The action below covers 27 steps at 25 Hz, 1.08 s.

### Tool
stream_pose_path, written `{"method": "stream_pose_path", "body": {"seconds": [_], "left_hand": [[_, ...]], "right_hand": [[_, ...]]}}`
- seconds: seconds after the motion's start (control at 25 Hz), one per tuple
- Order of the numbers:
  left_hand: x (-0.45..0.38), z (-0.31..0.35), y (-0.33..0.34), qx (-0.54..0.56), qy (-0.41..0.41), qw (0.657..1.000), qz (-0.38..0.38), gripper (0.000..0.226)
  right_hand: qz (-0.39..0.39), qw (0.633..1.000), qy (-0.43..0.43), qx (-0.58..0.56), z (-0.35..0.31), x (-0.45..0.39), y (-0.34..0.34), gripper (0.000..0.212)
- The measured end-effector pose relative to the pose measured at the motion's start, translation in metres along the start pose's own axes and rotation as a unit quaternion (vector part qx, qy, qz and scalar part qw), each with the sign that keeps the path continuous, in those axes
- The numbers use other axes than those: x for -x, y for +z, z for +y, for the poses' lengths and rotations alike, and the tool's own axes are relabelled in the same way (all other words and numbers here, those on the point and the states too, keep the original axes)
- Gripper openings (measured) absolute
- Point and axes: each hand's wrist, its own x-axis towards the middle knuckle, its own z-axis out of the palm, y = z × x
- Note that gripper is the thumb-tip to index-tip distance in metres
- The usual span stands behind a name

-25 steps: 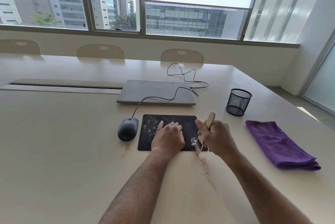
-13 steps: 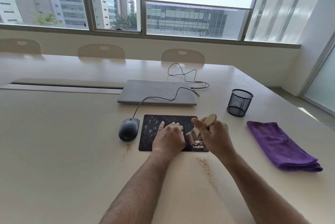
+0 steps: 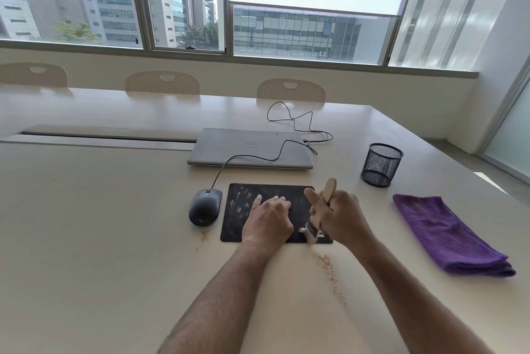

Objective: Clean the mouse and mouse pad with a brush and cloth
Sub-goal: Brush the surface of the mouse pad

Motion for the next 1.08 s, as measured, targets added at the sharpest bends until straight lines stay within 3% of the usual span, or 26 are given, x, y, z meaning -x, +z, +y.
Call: {"method": "stream_pose_path", "body": {"seconds": [0.2, 0.4, 0.68, 0.88, 0.96, 1.08], "left_hand": [[-0.005, 0.001, 0.0, -0.034, -0.013, 0.999, 0.021, 0.031], [-0.016, 0.003, 0.002, -0.082, 0.003, 0.996, 0.027, 0.022], [-0.015, -0.002, 0.009, -0.043, 0.006, 0.999, 0.01, 0.028], [-0.015, -0.002, 0.008, -0.039, 0.001, 0.999, 0.01, 0.028], [-0.015, -0.001, 0.008, -0.033, 0.003, 0.999, 0.011, 0.029], [-0.015, -0.001, 0.007, -0.035, 0.004, 0.999, 0.008, 0.034]], "right_hand": [[0.077, 0.995, 0.047, -0.043, 0.011, -0.023, -0.013, 0.049], [0.029, 0.992, 0.089, -0.087, 0.017, -0.043, -0.001, 0.033], [-0.076, 0.992, 0.103, 0.016, 0.011, -0.062, -0.003, 0.042], [0.011, 0.997, 0.075, -0.029, 0.011, -0.067, -0.002, 0.035], [-0.016, 0.996, 0.072, -0.047, 0.012, -0.065, 0.006, 0.027], [-0.064, 0.994, 0.088, -0.029, 0.013, -0.062, 0.01, 0.033]]}}
